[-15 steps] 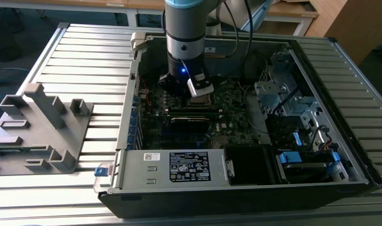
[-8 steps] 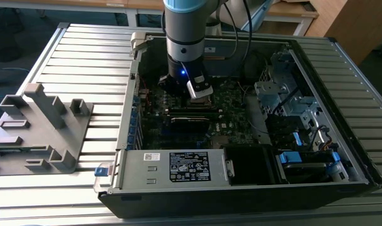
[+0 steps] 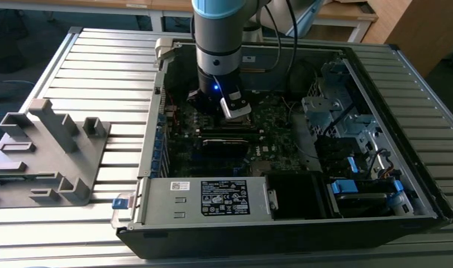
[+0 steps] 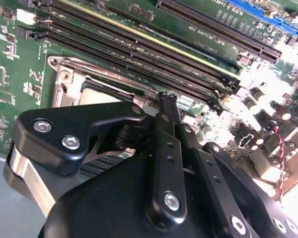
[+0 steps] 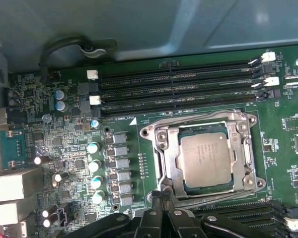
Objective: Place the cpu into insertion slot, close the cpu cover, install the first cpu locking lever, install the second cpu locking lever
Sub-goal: 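Install the second cpu locking lever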
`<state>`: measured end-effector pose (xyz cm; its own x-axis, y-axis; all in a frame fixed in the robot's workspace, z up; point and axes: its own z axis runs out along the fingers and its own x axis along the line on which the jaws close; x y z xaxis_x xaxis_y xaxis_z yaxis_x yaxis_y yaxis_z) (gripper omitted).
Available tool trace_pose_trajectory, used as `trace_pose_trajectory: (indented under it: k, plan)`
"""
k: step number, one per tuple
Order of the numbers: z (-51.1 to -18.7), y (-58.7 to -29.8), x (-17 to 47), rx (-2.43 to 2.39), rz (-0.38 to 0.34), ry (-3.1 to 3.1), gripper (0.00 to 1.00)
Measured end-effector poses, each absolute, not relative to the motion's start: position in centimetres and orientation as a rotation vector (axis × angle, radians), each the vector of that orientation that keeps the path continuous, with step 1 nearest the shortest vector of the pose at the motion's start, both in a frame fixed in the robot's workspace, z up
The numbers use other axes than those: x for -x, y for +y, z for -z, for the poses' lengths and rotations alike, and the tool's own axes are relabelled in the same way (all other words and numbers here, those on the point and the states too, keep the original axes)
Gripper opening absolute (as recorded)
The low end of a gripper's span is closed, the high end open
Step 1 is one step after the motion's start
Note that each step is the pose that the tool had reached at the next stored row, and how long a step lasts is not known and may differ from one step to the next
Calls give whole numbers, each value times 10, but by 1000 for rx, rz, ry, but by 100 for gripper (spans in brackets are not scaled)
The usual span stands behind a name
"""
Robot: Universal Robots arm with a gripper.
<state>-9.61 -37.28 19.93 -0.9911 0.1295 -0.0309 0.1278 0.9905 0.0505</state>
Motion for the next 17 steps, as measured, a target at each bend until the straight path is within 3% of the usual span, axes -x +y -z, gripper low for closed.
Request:
trace_pose_trajectory:
  k: [17]
  plan:
    - [-196, -374, 103, -201, -112, 3100, 10]
